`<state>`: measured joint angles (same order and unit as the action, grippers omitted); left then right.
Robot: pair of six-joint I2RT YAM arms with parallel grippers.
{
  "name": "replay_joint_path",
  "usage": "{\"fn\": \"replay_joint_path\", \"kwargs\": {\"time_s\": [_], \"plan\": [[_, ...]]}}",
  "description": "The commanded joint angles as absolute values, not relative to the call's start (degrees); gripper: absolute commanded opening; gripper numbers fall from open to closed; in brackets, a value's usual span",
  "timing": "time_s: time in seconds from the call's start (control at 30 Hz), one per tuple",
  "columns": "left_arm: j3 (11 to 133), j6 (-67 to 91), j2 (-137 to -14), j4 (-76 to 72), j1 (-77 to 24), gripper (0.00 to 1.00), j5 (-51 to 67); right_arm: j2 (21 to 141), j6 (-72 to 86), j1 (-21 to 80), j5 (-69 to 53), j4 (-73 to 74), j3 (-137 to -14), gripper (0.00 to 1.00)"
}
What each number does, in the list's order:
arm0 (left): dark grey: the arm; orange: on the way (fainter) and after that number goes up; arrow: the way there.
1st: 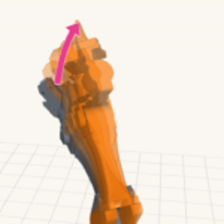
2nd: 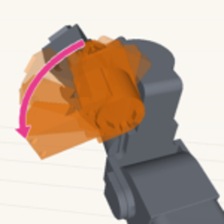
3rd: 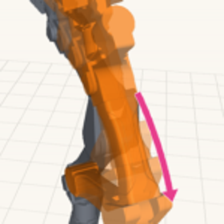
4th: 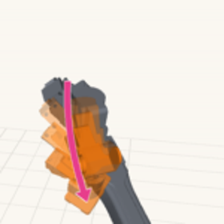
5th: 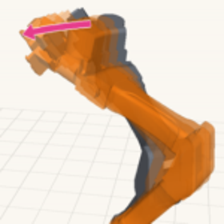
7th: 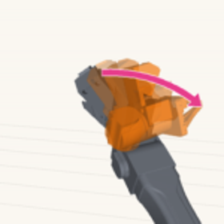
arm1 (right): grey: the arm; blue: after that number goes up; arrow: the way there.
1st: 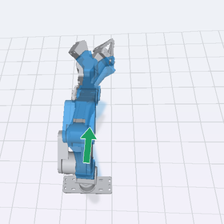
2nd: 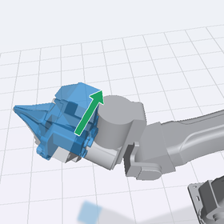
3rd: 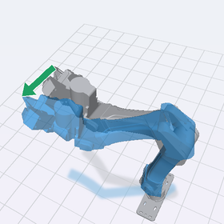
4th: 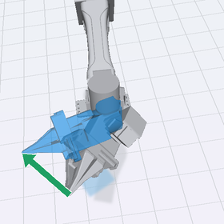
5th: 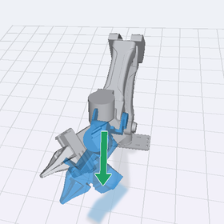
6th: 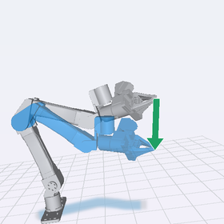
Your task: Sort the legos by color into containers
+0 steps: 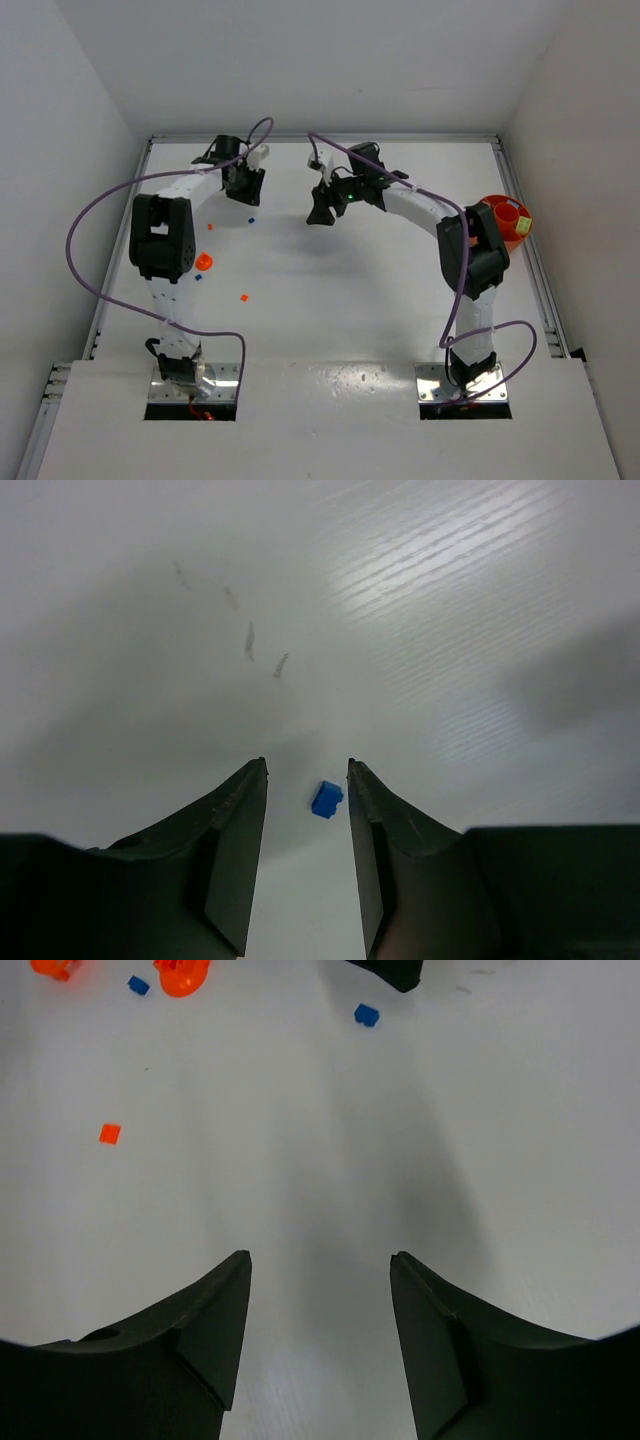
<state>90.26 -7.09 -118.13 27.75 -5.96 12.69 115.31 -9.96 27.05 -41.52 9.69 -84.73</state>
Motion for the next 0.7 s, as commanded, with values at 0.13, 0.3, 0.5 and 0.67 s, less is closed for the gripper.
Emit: {"fn": "replay_joint_path", "kwargs": {"time_s": [0.13, 0.3, 0.5, 0.67], "plan": [[91.8, -9.8, -119.9, 29.8, -9.5, 0.43, 10.5, 112.9, -5.4, 25.5, -46.0, 9.8, -84.5, 0.59], [91.8, -9.8, -121.1, 30.3, -9.5, 0.45, 8.6, 112.9, -3.7, 25.5, -47.3, 8.6, -84.5, 0.6], [91.8, -11.8, -121.1, 30.8, -9.5, 0.48, 5.8, 112.9, -3.7, 25.0, -48.4, 8.6, -83.9, 0.62], [91.8, -13.0, -121.6, 32.2, -9.5, 0.48, 5.3, 112.9, -3.2, 25.0, -49.0, 8.6, -83.8, 0.62]]}}
